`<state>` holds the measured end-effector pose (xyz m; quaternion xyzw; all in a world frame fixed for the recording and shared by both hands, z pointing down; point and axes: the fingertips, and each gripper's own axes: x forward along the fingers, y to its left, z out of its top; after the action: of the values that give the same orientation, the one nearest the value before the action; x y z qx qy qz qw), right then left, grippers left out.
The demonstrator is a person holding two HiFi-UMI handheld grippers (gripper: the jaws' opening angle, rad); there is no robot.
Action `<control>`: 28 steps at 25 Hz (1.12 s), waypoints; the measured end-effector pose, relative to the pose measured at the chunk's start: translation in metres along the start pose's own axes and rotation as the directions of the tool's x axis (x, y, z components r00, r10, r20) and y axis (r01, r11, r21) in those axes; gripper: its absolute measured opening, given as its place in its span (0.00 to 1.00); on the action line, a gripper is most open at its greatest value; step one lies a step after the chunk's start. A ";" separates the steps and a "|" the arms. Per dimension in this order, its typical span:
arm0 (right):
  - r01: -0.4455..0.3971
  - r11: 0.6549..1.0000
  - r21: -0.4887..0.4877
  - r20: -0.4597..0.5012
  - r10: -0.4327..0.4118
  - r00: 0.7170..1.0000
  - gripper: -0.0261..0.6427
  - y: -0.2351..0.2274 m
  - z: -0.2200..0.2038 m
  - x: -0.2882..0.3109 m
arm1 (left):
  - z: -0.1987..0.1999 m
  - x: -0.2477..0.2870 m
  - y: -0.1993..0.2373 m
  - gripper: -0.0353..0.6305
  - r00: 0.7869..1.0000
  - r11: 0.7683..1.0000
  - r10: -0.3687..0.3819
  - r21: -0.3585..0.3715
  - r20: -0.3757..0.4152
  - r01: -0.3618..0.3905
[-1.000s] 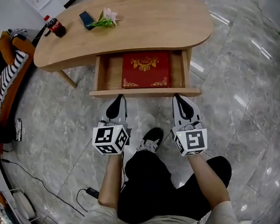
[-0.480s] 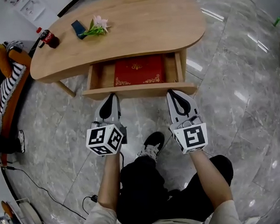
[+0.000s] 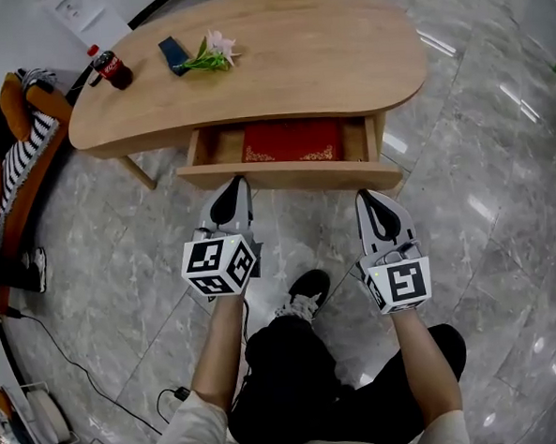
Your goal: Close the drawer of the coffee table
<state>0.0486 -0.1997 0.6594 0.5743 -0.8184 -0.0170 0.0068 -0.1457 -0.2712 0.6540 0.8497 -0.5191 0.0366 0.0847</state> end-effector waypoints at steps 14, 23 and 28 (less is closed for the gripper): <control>0.024 0.996 0.084 -0.079 -0.017 0.997 0.06 0.001 -0.027 0.002 | 0.002 0.020 0.006 0.07 0.999 0.999 0.039 0.013 -0.005 -0.039; 0.035 0.990 0.134 -0.090 -0.023 0.996 0.06 -0.005 -0.031 -0.006 | 0.009 0.041 0.011 0.07 0.999 0.999 0.027 0.030 -0.039 -0.026; 0.067 0.989 0.130 -0.128 -0.050 0.991 0.06 -0.018 -0.045 -0.017 | 0.009 0.054 0.013 0.07 0.998 1.000 0.014 0.023 -0.055 -0.013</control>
<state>0.0731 -0.1906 0.7040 0.5972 -0.7985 0.0738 0.0186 -0.1330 -0.3257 0.6543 0.8458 -0.5217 0.0667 0.0892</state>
